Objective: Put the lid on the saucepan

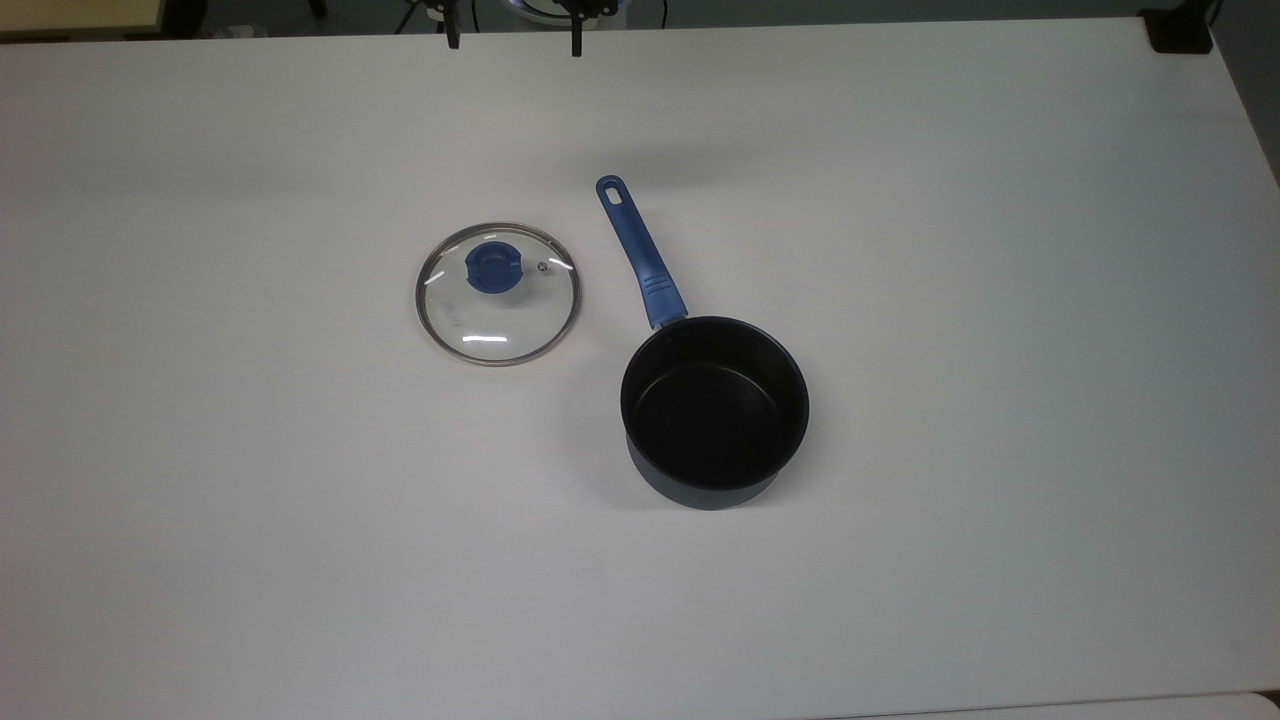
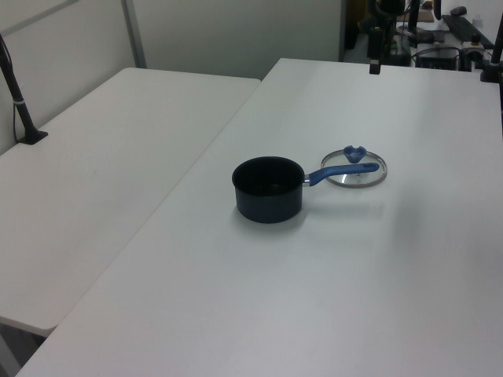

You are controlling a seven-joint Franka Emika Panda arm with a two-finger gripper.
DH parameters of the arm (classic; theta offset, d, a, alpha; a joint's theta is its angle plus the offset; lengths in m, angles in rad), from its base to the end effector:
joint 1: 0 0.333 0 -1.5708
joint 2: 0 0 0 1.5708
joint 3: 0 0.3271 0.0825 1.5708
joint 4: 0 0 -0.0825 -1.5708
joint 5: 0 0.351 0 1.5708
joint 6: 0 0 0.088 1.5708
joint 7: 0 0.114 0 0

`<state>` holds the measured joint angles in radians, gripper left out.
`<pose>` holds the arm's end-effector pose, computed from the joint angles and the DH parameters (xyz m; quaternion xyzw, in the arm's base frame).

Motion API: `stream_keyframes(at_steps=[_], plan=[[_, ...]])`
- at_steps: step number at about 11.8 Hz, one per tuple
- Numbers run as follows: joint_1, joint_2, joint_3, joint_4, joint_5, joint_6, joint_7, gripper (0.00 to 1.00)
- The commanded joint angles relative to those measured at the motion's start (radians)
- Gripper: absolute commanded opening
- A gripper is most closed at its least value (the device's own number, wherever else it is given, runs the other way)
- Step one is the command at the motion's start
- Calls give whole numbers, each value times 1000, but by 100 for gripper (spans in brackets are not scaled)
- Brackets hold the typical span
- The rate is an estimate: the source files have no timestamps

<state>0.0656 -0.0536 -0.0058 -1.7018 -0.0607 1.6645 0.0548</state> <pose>0.5105 0.0241 0.6068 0.9995 0.0051 0.0099 0.0296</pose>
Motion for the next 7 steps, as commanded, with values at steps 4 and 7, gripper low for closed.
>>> stream_keyframes(at_steps=[4,7], plan=[[-79,24,-5,-177,-18,131,-266,100],[-116,124,-5,-253,-8,286,-285,100]])
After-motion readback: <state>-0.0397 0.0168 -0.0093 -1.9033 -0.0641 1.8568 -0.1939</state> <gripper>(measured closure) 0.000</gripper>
